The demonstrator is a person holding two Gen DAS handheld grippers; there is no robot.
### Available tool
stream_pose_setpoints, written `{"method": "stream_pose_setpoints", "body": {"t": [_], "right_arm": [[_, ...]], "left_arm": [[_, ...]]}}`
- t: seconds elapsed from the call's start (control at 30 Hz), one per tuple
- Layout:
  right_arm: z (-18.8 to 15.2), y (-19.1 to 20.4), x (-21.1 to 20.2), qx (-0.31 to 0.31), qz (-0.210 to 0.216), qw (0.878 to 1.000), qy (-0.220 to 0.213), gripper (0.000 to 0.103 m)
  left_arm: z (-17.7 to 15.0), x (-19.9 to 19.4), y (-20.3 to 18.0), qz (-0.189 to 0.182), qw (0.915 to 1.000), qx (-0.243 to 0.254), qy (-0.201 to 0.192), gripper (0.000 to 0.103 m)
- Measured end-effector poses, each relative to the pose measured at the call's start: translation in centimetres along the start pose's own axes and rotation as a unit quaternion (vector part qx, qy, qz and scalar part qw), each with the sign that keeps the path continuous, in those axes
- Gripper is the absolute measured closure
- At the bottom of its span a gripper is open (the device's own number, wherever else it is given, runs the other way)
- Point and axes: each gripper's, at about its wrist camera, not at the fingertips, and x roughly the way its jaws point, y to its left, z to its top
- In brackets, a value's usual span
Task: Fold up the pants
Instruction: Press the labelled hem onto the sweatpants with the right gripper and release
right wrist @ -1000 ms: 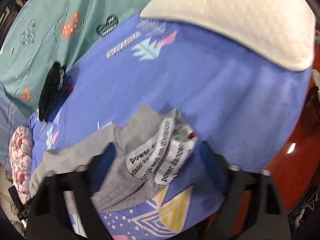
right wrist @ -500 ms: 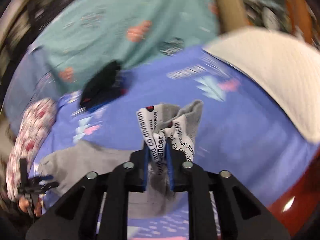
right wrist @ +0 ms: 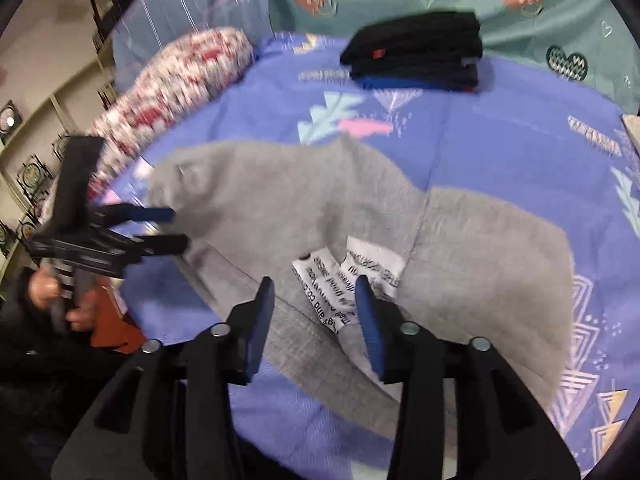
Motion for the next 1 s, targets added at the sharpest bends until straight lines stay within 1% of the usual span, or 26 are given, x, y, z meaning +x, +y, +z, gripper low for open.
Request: {"method": "stream_pose_setpoints", "body": {"t": [0.03, 0.07, 0.1, 0.17, 0.2, 0.27, 0.33, 0.37, 0.4, 0.43, 0.47, 0.5, 0.53, 0.63, 0.7, 0.77, 0.83, 0.87, 0.9, 0.93, 0.97, 1.0], "right_arm": [[0.1, 0.2, -1.7, -0.01, 0.0, 1.0, -0.014, 0.059], [0.1, 0.1, -2.6, -0.017, -0.01, 1.0, -0.017, 0.059], [0.1, 0.0, -3.3, -0.024, -0.035, 0.999, -0.017, 0.059], [0.0, -0.8, -3.4, -0.03, -0.071, 0.997, -0.005, 0.059], [-0.1, -1.6, -2.8, -0.031, -0.083, 0.996, 0.006, 0.059], [-0.5, -1.6, -0.6, -0.053, -0.096, 0.993, 0.041, 0.059], [-1.4, -1.4, 1.8, -0.083, -0.136, 0.985, 0.071, 0.059], [-1.7, -1.5, 2.8, -0.088, -0.144, 0.982, 0.083, 0.061], [-1.9, -1.8, 3.3, -0.085, -0.144, 0.982, 0.086, 0.072], [-1.8, -2.3, 3.3, -0.071, -0.128, 0.986, 0.083, 0.079], [-1.6, -2.6, 3.1, -0.057, -0.111, 0.989, 0.079, 0.088], [-1.3, -2.8, 2.4, -0.046, -0.104, 0.991, 0.068, 0.093], [-0.6, -3.0, 1.2, -0.037, -0.096, 0.994, 0.046, 0.094], [1.2, -3.0, -1.9, -0.013, -0.07, 0.997, 0.003, 0.094], [1.9, -2.3, -2.1, -0.012, -0.049, 0.999, -0.001, 0.094], [1.6, -1.1, -0.2, -0.027, -0.046, 0.998, 0.02, 0.093], [0.4, -0.3, 3.1, -0.041, -0.064, 0.995, 0.058, 0.093], [-0.4, -0.1, 4.6, -0.051, -0.077, 0.993, 0.075, 0.09], [-1.1, 0.1, 5.5, -0.06, -0.087, 0.991, 0.081, 0.086], [-1.5, 0.2, 5.6, -0.067, -0.09, 0.991, 0.079, 0.085], [-1.5, 0.3, 5.3, -0.068, -0.086, 0.991, 0.075, 0.083], [-1.4, 0.1, 4.8, -0.064, -0.076, 0.992, 0.075, 0.076]], "left_arm": [[0.0, 0.1, -0.2, -0.001, 1.0, 0.002, 0.0, 0.003], [0.0, 0.2, -0.3, 0.001, 1.0, 0.003, 0.001, 0.003], [0.0, 0.3, -0.4, 0.003, 1.0, 0.003, 0.001, 0.003], [-0.1, 0.2, -0.4, 0.003, 1.0, 0.002, 0.001, 0.003], [-0.1, 0.0, -0.4, 0.002, 1.0, 0.0, -0.001, 0.003], [-0.2, -0.1, -0.4, 0.001, 1.0, 0.0, -0.002, 0.003], [-0.3, -0.3, -0.4, 0.003, 1.0, 0.0, -0.002, 0.003], [-0.4, -0.4, -0.4, 0.003, 1.0, 0.0, -0.002, 0.003], [-0.4, -0.4, -0.4, 0.003, 1.0, 0.001, -0.002, 0.003], [-0.4, -0.5, -0.4, 0.003, 1.0, 0.002, -0.002, 0.003], [-0.4, -0.5, -0.3, 0.003, 1.0, 0.001, -0.002, 0.003], [-0.4, -0.5, -0.3, 0.002, 1.0, 0.001, -0.002, 0.003], [-0.4, -0.5, -0.2, 0.002, 1.0, 0.0, -0.002, 0.003], [-0.3, -0.3, -0.2, 0.002, 1.0, 0.0, 0.0, 0.003], [-0.3, -0.3, -0.3, 0.003, 1.0, 0.001, 0.0, 0.003], [-0.2, -0.2, -0.3, 0.003, 1.0, 0.0, 0.001, 0.003], [-0.3, -0.3, -0.3, 0.003, 1.0, 0.0, 0.002, 0.003], [-0.3, -0.4, -0.3, 0.004, 1.0, 0.001, 0.002, 0.003], [-0.4, -0.5, -0.3, 0.004, 1.0, 0.002, 0.001, 0.003], [-0.4, -0.6, -0.2, 0.004, 1.0, 0.002, 0.002, 0.003], [-0.4, -0.6, -0.1, 0.004, 1.0, 0.001, 0.003, 0.003], [-0.3, -0.6, -0.1, 0.004, 1.0, 0.0, 0.003, 0.003]]}}
